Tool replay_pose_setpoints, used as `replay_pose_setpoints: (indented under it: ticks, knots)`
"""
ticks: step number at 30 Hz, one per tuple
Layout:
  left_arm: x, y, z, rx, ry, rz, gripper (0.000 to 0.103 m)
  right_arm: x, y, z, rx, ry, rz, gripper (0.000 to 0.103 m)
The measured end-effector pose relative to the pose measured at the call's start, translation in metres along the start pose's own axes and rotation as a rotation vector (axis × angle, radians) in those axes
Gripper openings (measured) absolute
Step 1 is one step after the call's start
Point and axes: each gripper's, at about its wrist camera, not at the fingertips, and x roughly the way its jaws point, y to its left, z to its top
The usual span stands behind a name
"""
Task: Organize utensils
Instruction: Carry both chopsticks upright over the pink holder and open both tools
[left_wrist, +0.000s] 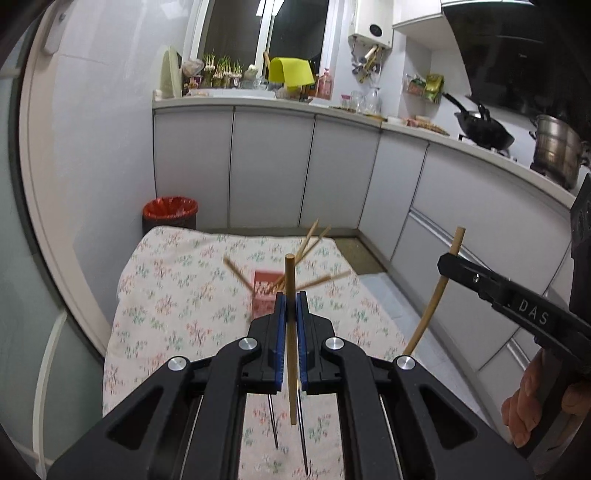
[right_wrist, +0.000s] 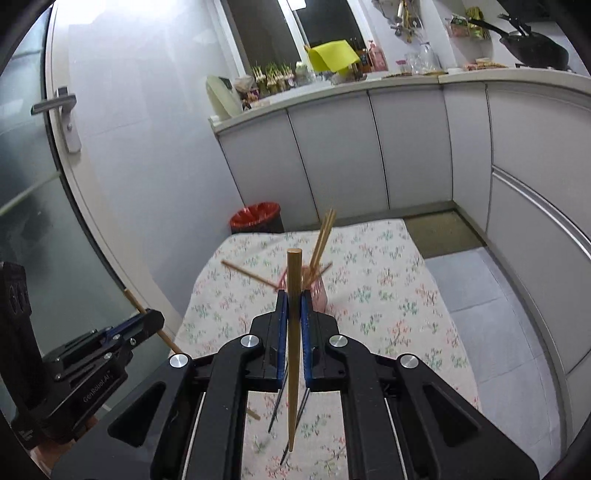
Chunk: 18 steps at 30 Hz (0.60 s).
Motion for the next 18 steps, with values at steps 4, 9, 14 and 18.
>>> replay_pose_setpoints:
  ticks: [4,9,14,18]
  knots:
    - [0.007,-0.003,0.024,0.018,-0.038,0.016,0.006,0.0,0.003,0.029,0.002,-0.07,0.009,0.006]
    - [0.019,0.003,0.051,-0.002,-0.096,0.019,0.006,0.006,0.01,0.06,-0.012,-0.176,0.013,0.006]
    - [0.039,0.009,0.073,-0.016,-0.162,0.042,0.006,0.019,0.019,0.078,-0.048,-0.276,0.007,0.006]
    - [0.062,0.017,0.086,-0.055,-0.195,0.033,0.006,0.04,0.02,0.084,-0.053,-0.322,0.001,0.006]
